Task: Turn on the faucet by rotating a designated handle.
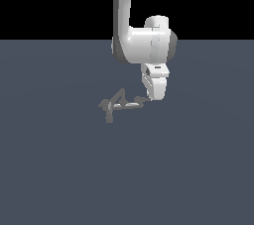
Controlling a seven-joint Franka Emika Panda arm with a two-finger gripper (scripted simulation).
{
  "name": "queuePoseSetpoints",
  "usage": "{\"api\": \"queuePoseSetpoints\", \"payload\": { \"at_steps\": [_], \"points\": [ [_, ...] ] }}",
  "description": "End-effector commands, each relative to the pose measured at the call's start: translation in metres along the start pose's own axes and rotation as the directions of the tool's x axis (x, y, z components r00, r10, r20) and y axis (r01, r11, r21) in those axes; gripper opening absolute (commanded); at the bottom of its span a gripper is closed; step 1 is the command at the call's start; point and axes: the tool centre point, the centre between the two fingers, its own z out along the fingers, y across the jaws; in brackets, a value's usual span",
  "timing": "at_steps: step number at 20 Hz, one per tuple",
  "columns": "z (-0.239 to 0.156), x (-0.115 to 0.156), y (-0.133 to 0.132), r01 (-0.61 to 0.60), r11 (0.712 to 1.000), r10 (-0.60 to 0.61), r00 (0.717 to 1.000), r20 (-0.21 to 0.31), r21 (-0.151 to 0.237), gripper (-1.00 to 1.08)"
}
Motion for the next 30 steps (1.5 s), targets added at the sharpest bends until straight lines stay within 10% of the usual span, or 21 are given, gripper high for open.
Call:
{"api": "queuePoseSetpoints", "payload": {
  "at_steps": [1,19,26,28,30],
  "points": [
    [0.000,-0.003,0.014,0.002,1.000,-0.002,1.000,0.005,-0.018,-1.00],
    [-0.001,-0.008,0.044,-0.025,1.000,0.025,1.000,-0.005,-0.016,-1.00],
    [-0.001,-0.064,0.041,-0.001,1.000,0.001,1.000,0.004,-0.019,-1.00],
    [-0.001,-0.020,0.048,-0.058,0.998,0.057,0.998,-0.016,-0.020,-1.00],
    [-0.001,-0.033,0.041,-0.046,0.999,0.046,0.999,-0.012,-0.020,-1.00]
  ]
}}
